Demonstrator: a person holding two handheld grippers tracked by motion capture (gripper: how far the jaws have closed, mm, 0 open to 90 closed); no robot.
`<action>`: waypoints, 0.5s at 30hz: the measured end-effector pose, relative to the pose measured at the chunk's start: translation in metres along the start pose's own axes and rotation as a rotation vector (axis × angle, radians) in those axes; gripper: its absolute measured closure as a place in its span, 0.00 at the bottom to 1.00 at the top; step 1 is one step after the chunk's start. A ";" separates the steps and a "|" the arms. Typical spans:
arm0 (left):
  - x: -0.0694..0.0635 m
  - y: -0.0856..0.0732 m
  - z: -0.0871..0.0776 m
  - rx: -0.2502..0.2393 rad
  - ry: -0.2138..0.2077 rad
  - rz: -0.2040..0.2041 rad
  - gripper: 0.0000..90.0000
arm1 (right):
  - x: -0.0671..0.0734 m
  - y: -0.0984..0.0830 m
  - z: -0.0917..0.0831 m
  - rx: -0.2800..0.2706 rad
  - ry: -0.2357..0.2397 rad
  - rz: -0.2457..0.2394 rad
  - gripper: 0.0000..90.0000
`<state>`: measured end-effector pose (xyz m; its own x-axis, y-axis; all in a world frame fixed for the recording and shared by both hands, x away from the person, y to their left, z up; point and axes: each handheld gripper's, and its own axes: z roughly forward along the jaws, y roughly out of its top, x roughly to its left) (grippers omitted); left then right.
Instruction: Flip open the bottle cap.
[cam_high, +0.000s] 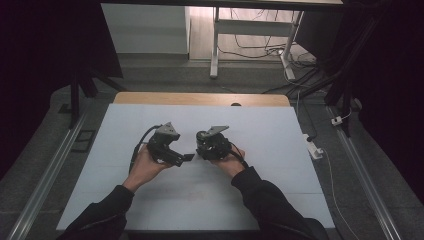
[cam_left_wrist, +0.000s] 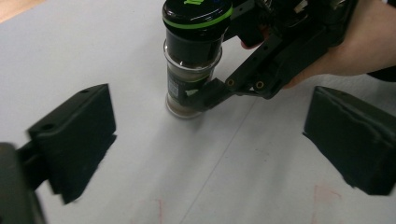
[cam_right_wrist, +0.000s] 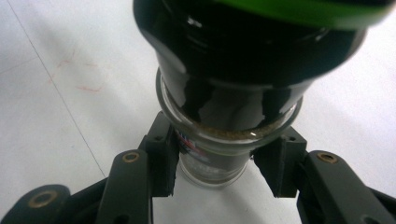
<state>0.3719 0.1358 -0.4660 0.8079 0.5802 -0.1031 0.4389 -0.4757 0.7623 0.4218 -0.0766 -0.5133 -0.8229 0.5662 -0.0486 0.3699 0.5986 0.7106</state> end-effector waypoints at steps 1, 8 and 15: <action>0.000 0.001 0.001 0.002 0.010 0.014 0.09 | 0.000 0.000 0.000 0.000 0.000 0.000 0.58; 0.003 0.005 0.001 -0.018 -0.001 0.035 0.48 | 0.000 0.000 0.000 0.000 0.001 0.001 0.58; 0.003 0.013 0.006 -0.020 -0.041 0.032 0.79 | 0.000 0.000 0.000 0.001 0.001 0.000 0.58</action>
<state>0.3823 0.1272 -0.4599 0.8371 0.5371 -0.1040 0.4049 -0.4804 0.7780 0.4218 -0.0766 -0.5132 -0.8233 0.5656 -0.0475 0.3706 0.5989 0.7099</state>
